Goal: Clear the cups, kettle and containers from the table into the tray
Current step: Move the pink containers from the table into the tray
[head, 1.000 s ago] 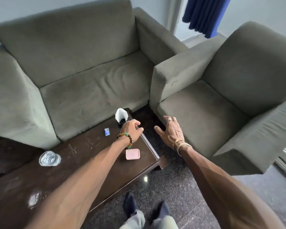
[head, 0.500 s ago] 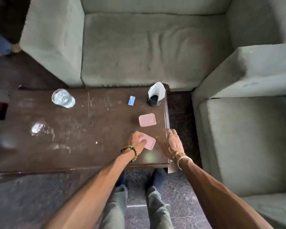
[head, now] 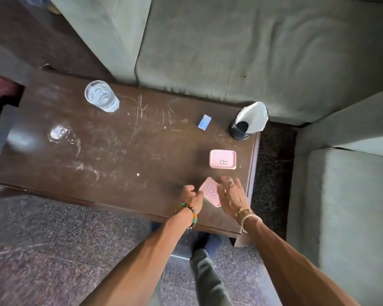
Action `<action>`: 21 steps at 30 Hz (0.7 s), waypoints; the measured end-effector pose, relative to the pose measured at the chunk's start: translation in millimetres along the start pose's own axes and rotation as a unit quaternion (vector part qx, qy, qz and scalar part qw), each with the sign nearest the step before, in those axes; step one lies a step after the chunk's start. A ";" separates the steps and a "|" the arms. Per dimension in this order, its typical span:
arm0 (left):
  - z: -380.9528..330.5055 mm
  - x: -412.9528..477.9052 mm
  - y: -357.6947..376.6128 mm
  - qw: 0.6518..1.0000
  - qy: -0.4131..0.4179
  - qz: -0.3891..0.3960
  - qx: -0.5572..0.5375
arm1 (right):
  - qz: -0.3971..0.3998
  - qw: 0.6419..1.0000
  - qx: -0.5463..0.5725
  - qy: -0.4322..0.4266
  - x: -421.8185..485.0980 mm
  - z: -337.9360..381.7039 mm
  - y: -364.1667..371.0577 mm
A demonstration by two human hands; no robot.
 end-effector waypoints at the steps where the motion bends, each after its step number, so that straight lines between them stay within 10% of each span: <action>1: 4.7 5.4 2.7 1.000 -0.004 -0.002 -0.007 | 0.006 1.000 0.009 0.008 4.7 -1.7 5.7; 21: -136.5 -119.0 -111.1 0.941 -0.005 -0.024 -0.338 | -0.052 0.991 -0.003 -0.127 -93.5 150.2 -101.4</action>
Point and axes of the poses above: each hand's wrist, its own x-axis towards the middle knuckle, its own y-axis out of the palm, z = x × y, the point moved 7 cm from there along x, towards the middle knuckle, and after that the axes turned 7 degrees about y, right-handed, at the moved point
